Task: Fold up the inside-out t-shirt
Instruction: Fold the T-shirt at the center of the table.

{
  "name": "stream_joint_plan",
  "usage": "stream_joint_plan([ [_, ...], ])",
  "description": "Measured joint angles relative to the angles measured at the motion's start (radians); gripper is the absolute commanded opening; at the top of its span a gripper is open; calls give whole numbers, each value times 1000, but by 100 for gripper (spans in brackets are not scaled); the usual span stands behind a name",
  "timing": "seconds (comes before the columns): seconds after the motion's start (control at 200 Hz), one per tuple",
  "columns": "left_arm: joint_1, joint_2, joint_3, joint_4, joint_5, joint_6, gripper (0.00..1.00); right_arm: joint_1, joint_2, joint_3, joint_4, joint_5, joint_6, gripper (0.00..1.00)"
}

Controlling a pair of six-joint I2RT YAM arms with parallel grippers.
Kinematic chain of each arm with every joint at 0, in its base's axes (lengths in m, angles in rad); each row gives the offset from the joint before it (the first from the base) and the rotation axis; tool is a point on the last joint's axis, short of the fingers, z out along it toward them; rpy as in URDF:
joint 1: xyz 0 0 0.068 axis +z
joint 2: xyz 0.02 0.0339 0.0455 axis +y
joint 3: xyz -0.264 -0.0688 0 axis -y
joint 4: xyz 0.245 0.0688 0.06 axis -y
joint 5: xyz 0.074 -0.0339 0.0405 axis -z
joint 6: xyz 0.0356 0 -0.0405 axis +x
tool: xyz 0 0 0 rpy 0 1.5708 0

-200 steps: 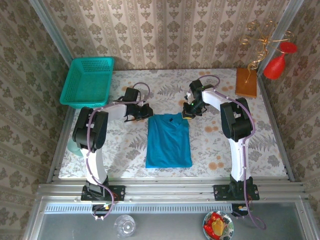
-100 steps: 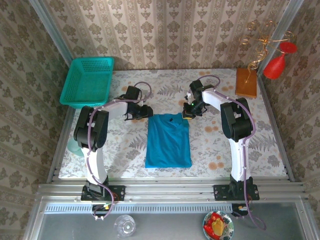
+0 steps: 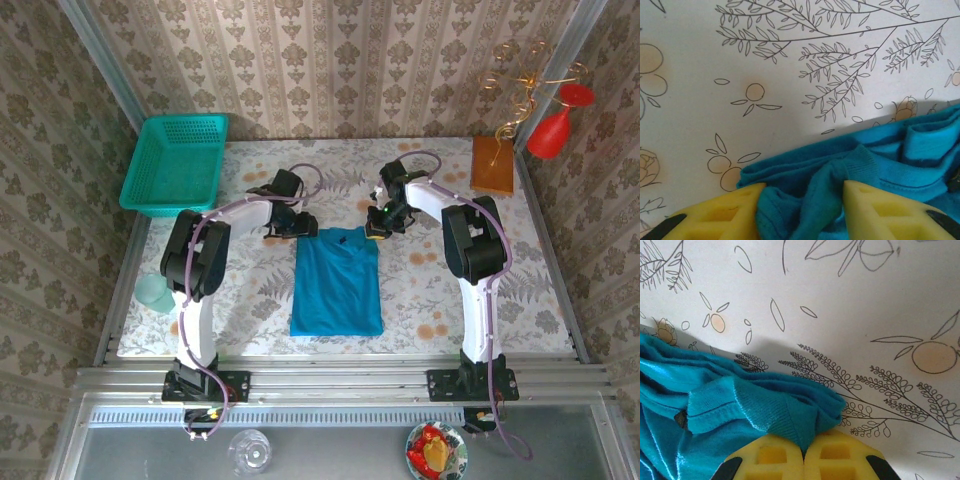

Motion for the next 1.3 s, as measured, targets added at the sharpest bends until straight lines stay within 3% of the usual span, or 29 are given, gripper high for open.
stream_joint_plan([
  [0.605, -11, -99, -10, -11, -88, 8, 47, -1, -8, -13, 8, 0, 0, 3],
  [1.1, -11, -2, 4, -45, -94, 8, 46, -1, -12, -22, 17, 0, 0, 3],
  [1.3, -23, 4, 4, -45, -122, 8, 41, -1, -14, -24, 18, 0, 1, 3],
])
